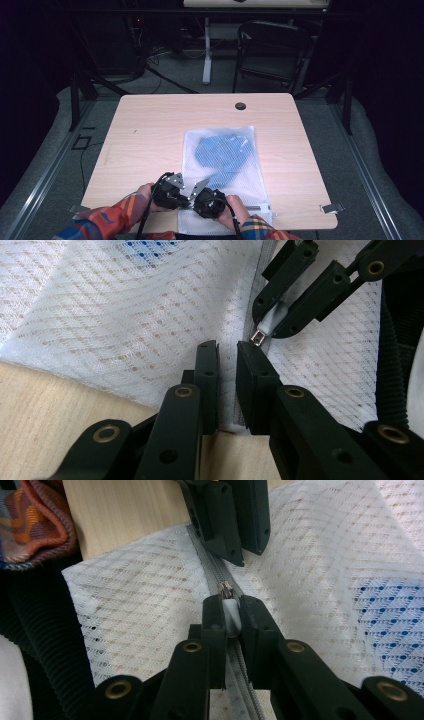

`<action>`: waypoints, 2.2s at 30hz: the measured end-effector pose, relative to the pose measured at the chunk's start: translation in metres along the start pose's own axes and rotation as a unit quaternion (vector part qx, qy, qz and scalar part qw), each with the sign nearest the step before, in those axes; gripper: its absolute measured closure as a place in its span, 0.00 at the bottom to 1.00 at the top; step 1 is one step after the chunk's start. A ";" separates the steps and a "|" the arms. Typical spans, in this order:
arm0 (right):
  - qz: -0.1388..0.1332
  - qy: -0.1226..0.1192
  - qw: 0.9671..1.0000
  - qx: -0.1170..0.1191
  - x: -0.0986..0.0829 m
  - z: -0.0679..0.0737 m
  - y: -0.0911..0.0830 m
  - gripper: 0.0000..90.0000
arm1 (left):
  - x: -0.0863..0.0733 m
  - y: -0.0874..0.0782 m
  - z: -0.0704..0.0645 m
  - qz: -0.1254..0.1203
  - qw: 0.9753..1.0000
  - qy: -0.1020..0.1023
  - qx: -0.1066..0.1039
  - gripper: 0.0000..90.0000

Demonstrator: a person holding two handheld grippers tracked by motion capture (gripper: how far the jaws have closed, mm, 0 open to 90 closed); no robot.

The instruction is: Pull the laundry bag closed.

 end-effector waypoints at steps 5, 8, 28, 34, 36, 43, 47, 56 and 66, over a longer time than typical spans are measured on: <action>-0.004 0.001 1.000 -0.001 0.000 0.000 0.000 0.91 | 0.001 0.000 0.000 0.003 1.000 0.008 0.007 0.94; -0.005 -0.001 1.000 -0.002 0.000 0.000 0.000 0.91 | 0.003 0.002 -0.002 0.000 1.000 -0.004 -0.005 1.00; -0.002 -0.011 1.000 -0.006 -0.002 0.001 -0.001 0.91 | 0.004 0.003 -0.008 0.015 1.000 0.009 -0.014 1.00; 0.002 -0.010 1.000 -0.004 -0.003 0.001 -0.002 0.91 | 0.003 0.002 -0.008 0.022 1.000 0.014 -0.008 1.00; 0.001 -0.010 1.000 -0.003 -0.005 -0.001 -0.003 0.91 | 0.003 0.002 -0.008 0.022 1.000 0.014 -0.008 1.00; 0.005 -0.013 1.000 -0.004 -0.006 -0.001 -0.004 0.91 | 0.003 0.002 -0.008 0.022 1.000 0.014 -0.009 1.00; 0.007 -0.013 1.000 -0.004 -0.007 -0.002 -0.005 0.91 | 0.003 0.002 -0.008 0.022 1.000 0.014 -0.009 1.00; 0.012 -0.012 1.000 -0.005 -0.012 -0.003 -0.007 0.91 | 0.003 0.003 -0.008 0.018 1.000 0.012 -0.014 1.00; 0.016 -0.014 1.000 -0.008 -0.014 -0.004 -0.008 0.91 | 0.003 0.003 -0.008 0.017 1.000 0.010 -0.015 1.00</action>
Point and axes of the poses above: each handheld gripper's, and its own axes: y roughly forward along the jaws, x roughly out of its top, z roughly to its left, the point moved 7 cm from there along y, roughly forward along the jaws, and after that the axes turned 8 degrees about z, right-handed, at the moved point
